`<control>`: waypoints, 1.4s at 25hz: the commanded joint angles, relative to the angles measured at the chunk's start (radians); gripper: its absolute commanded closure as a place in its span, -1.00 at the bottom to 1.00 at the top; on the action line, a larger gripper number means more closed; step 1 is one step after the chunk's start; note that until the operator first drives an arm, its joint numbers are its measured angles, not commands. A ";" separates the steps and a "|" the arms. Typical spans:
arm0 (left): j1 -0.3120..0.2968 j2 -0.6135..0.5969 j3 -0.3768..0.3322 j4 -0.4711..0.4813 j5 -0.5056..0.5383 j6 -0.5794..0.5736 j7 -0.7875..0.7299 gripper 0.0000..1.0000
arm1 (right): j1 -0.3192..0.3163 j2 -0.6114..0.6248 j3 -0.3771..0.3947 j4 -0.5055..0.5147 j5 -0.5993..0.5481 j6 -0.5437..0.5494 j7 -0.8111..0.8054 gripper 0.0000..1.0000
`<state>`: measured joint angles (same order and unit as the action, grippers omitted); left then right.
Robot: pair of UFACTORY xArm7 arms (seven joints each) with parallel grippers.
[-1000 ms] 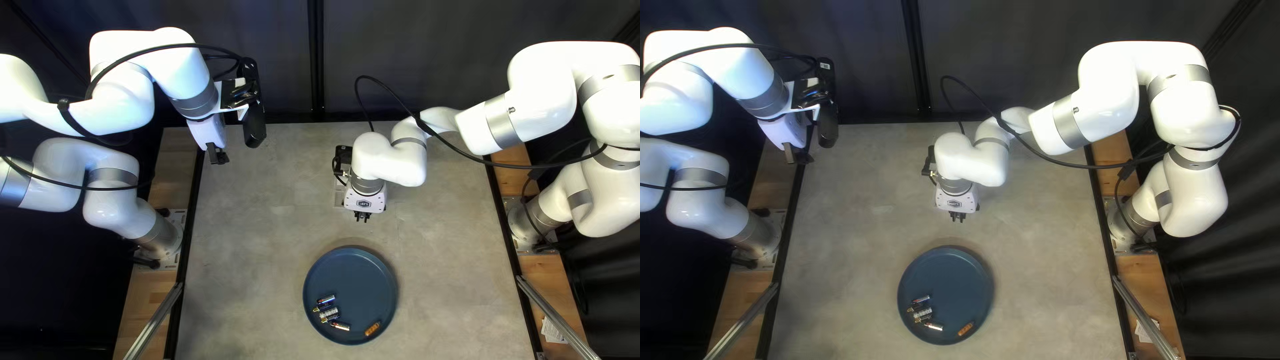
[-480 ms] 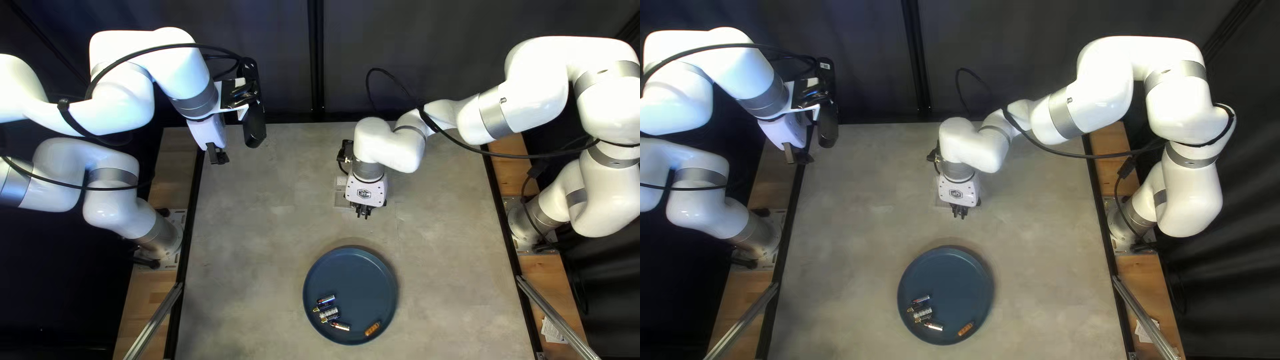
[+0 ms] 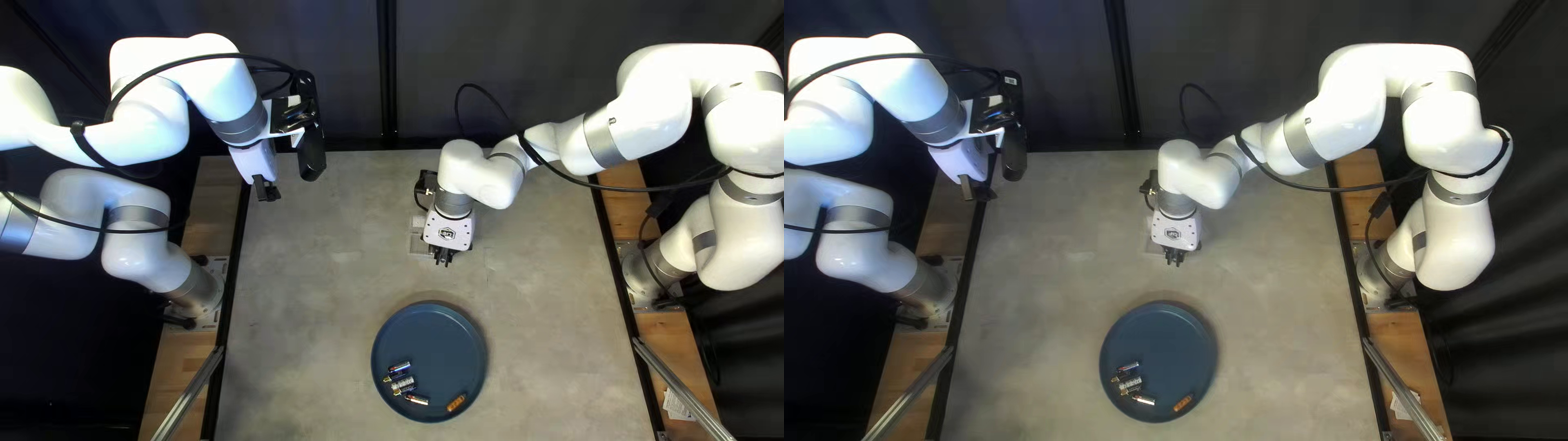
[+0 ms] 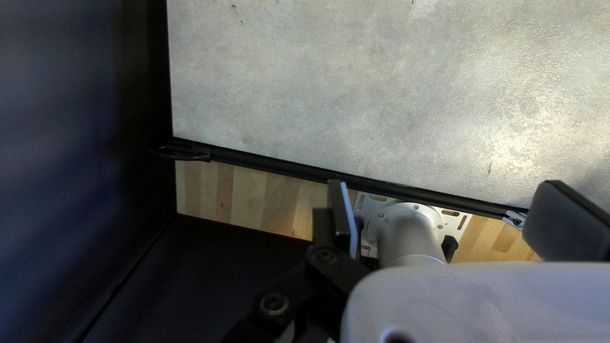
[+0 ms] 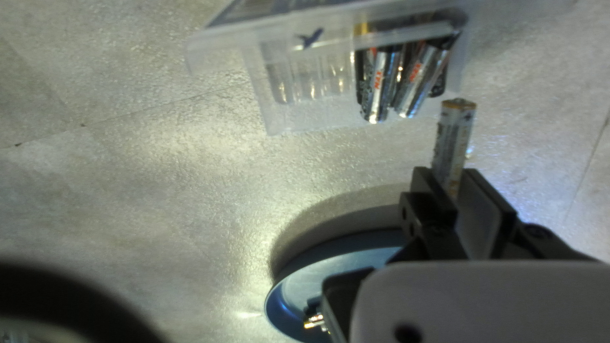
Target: Pick up the batteries from the table and place them into the container
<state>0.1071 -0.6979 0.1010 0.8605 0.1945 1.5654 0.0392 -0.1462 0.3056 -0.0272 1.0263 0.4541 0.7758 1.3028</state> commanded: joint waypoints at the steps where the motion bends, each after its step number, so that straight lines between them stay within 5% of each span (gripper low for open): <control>1: 0.000 0.000 0.000 0.000 0.000 0.000 0.000 -1.00 | -0.003 0.012 0.001 0.007 0.004 0.002 -0.004 1.00; 35: 0.000 0.000 0.000 0.000 0.000 0.000 0.000 -1.00 | -0.039 0.005 0.000 -0.010 -0.004 -0.032 -0.158 1.00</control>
<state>0.1071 -0.6979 0.1010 0.8605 0.1945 1.5654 0.0392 -0.1867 0.3109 -0.0282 1.0208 0.4547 0.7520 1.1551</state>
